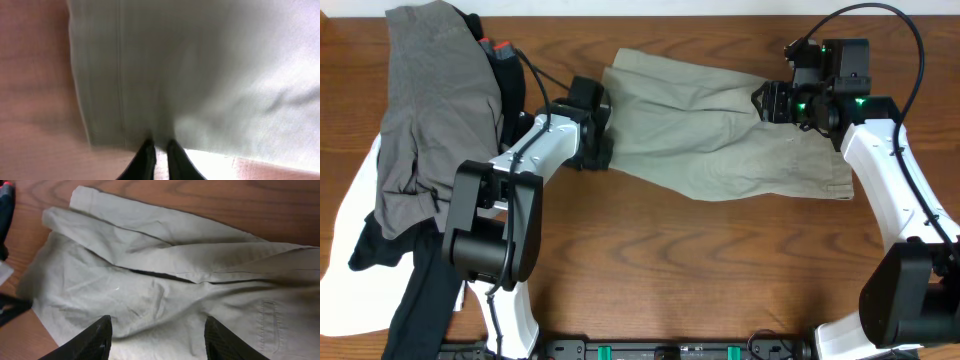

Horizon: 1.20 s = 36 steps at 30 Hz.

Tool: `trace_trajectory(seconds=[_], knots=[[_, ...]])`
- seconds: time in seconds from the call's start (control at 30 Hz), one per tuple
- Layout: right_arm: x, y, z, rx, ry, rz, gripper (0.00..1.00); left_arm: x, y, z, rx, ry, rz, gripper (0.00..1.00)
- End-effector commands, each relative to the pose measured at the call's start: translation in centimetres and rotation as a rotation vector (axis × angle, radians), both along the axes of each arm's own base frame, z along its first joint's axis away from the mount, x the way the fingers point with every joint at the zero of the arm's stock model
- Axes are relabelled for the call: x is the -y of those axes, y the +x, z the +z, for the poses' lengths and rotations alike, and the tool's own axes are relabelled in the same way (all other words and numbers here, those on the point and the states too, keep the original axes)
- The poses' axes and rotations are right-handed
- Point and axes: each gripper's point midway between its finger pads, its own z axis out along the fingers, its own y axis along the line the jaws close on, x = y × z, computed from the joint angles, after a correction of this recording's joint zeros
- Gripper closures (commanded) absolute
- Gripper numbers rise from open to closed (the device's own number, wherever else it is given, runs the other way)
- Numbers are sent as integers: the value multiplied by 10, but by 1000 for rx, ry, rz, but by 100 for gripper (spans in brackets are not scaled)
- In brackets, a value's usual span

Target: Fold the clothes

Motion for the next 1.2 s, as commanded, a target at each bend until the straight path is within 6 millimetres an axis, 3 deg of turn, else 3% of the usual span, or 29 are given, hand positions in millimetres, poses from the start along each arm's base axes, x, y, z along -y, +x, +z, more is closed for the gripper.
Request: trace_trajectory(seconds=[0.0,0.1,0.23,0.4,0.53,0.63,0.77,0.87,0.97,1.17], knots=[[-1,0,4,10,-7,7,42,-21,-50,-36,-209,75,114,83],[-1,1,4,10,-9,5,42,-23,-70,-33,-294,84,149,71],[0,1,4,10,-12,3,42,-19,-86,-30,-367,59,160,70],[1,1,3,11,-19,-2,42,-17,-79,-15,-322,45,180,71],[3,2,2,10,-30,-11,42,-9,-46,20,-139,-18,175,71],[3,2,2,11,-30,-11,42,2,-5,55,82,-89,142,70],[3,2,1,10,-29,-11,41,15,44,78,311,-139,57,51],[3,1,1,6,-30,-10,41,21,67,73,394,-142,1,43],[3,0,0,-1,-30,-10,41,24,80,55,419,-131,-44,43],[3,0,0,-1,-30,-10,43,30,88,31,424,-126,-123,43]])
